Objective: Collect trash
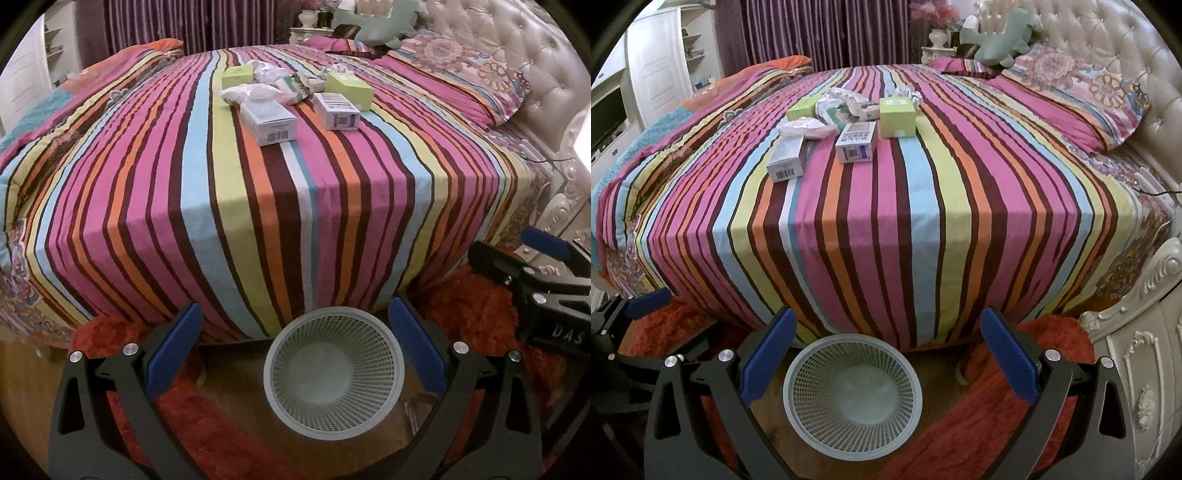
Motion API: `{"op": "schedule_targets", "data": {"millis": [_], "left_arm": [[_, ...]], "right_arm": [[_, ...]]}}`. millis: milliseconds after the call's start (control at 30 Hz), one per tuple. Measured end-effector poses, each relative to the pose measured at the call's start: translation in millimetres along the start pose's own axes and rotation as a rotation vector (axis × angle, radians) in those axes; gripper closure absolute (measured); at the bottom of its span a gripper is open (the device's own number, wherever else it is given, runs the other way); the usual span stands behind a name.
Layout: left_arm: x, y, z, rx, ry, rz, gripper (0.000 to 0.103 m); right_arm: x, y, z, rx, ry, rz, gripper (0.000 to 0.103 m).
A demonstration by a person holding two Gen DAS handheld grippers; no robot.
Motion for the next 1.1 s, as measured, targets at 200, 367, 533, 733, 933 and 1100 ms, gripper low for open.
{"op": "schedule_targets", "data": {"millis": [200,367,533,733,933,1100], "left_arm": [[-2,-2,-3,0.013,-0.019,0.010,0.006],[-2,-1,-14,0.018,-0.072,0.010,0.006],[-6,2,-18,-0.007,-0.072,0.009,0.006],[-14,7,-23,-0.015,-0.068,0.011,0.006],[-26,17,-35,-0.014,-0.107,0.009,0.006],[-42,22,-41,-0.019,-0.107,0.028,0.006]], "right_arm": [[-6,-3,2,0.013,-0.001,0.022,0.007],[-9,-1,5,0.006,0.017,0.018,0.007],[-16,1,6,0.021,0.018,0.037,0.007],[-21,12,9,0.017,0.041,0.022,0.007],[-26,24,6,0.002,0.036,0.007,0.007],[-35,32,2,-0.007,0.031,0.016,0.007]]}}
Point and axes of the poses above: each gripper's, at about its wrist camera, not at the fingertips, and y roughly the way its jaws point, z to its right, x to its underside, the point moved 9 cm from there along y, roughly the way its jaws point, and after that the axes turned 14 degrees about x, right-handed, at the moved point
